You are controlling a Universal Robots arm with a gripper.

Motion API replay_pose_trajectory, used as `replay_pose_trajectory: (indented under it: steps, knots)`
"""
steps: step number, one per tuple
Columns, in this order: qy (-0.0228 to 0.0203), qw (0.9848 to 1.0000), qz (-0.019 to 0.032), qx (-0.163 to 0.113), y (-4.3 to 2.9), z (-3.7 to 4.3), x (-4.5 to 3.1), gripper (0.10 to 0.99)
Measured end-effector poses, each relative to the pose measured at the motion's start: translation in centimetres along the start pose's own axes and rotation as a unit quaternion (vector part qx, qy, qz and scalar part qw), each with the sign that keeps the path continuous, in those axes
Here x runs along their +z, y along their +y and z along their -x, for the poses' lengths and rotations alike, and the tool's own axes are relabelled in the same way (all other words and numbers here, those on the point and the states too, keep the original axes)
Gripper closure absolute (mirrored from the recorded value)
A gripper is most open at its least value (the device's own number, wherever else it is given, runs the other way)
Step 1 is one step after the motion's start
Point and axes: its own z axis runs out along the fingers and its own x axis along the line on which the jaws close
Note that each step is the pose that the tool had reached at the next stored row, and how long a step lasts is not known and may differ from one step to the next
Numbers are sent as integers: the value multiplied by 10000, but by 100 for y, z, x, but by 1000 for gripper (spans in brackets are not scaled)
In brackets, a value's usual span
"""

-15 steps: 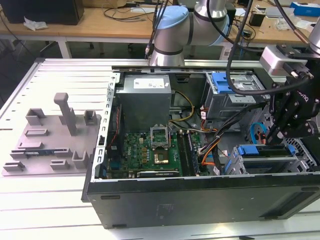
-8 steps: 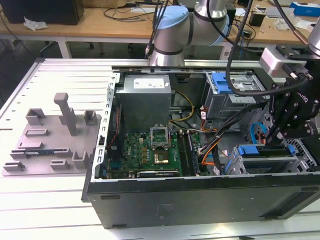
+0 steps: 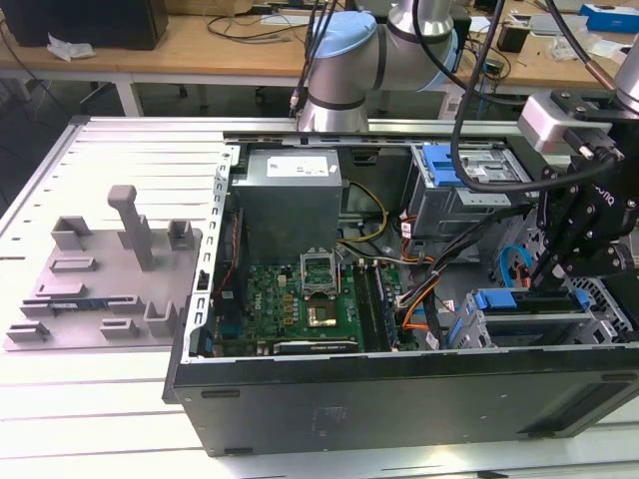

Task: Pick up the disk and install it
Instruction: 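Insert the second disk wire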

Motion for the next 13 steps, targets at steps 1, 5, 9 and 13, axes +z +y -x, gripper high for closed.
replay_pose_trajectory:
  steps: [1,5,9,13]
  knots:
    - [0,10000,0,0,-1,0,1,925]
    - [1,10000,0,0,-3,0,6,925]
    - [0,10000,0,0,-7,-2,16,925]
    - [1,10000,0,0,-12,-3,20,925]
